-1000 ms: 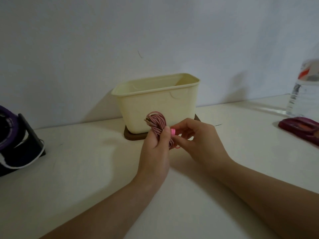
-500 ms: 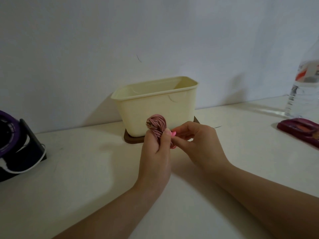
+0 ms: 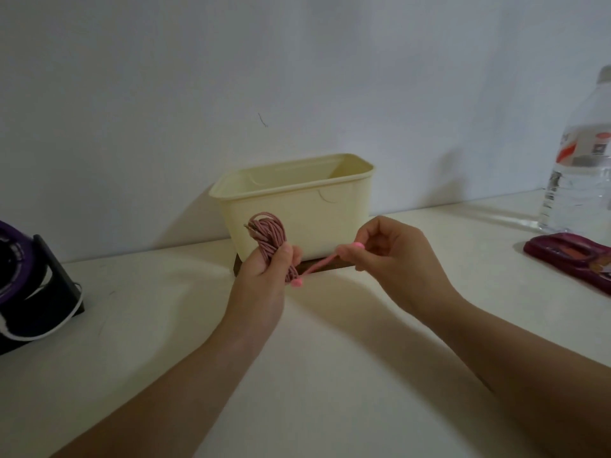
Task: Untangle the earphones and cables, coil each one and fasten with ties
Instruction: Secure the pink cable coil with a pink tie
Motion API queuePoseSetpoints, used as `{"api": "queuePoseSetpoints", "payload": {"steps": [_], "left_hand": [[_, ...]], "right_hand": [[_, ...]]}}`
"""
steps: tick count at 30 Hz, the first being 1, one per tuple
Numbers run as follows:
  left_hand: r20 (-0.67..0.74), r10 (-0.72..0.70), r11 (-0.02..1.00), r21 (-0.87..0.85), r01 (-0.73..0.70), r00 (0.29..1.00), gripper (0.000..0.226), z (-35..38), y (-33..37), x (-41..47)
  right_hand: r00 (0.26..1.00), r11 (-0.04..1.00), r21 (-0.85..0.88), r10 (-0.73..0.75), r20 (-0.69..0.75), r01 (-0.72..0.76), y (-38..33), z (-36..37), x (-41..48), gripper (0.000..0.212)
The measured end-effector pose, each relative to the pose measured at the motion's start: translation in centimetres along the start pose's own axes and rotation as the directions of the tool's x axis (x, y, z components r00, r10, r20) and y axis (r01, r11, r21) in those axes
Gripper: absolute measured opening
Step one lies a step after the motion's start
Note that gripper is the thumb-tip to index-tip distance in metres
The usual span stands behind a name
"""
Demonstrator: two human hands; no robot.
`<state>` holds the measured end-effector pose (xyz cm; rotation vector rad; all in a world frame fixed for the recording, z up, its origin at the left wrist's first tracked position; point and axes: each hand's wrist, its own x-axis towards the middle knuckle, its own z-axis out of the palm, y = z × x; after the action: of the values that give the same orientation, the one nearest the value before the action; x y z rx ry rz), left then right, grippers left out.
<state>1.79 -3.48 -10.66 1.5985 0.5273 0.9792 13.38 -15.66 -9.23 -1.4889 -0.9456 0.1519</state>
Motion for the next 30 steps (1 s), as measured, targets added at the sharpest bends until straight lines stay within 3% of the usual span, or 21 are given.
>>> {"api": "queuePoseSetpoints", "payload": {"steps": [3,5,7,10,15,21,27,30], "left_hand": [[0.075,-0.017,0.990,0.142,0.006,0.997,0.033,-0.8,1.3,0.2],[0.207,-0.162,0.982,0.134,0.136,0.965,0.030,-0.8,2.2,-0.2],[0.347,-0.313,0.949,0.136,0.283,0.884,0.021,-0.6,2.9,-0.9],[0.481,-0.425,0.904,0.183,0.386,0.767,0.014,-0.2,3.3,-1.8],[0.553,-0.508,0.851,0.208,0.482,0.660,0.015,-0.5,3.2,-1.8],[0.652,-0.505,0.855,0.287,0.432,0.566,0.019,-0.7,3.2,-2.0],[0.637,-0.501,0.865,0.337,0.372,0.586,0.016,-0.5,3.2,-2.2],[0.647,-0.487,0.873,0.331,0.359,0.587,0.015,-0.5,3.0,-2.2]], "right_hand": [[0.999,0.999,0.049,0.006,0.036,-0.008,-1.1,-0.6,0.2,0.020],[0.996,1.000,0.025,0.001,0.094,-0.004,-1.9,-0.8,0.1,0.018],[0.984,1.000,-0.019,0.001,0.176,0.002,-2.6,-1.0,0.0,0.016],[0.948,0.998,-0.064,-0.001,0.318,0.023,-3.1,-1.0,-0.5,0.009],[0.913,0.970,-0.209,-0.027,0.406,0.121,-3.1,-0.5,-1.0,0.007],[0.899,0.918,-0.305,-0.108,0.425,0.255,-2.1,0.1,-1.1,0.009],[0.876,0.983,-0.165,0.003,0.482,0.087,-1.3,0.8,-1.3,0.010],[0.891,0.988,-0.146,0.022,0.453,0.049,-1.2,0.8,-1.2,0.025]]}}
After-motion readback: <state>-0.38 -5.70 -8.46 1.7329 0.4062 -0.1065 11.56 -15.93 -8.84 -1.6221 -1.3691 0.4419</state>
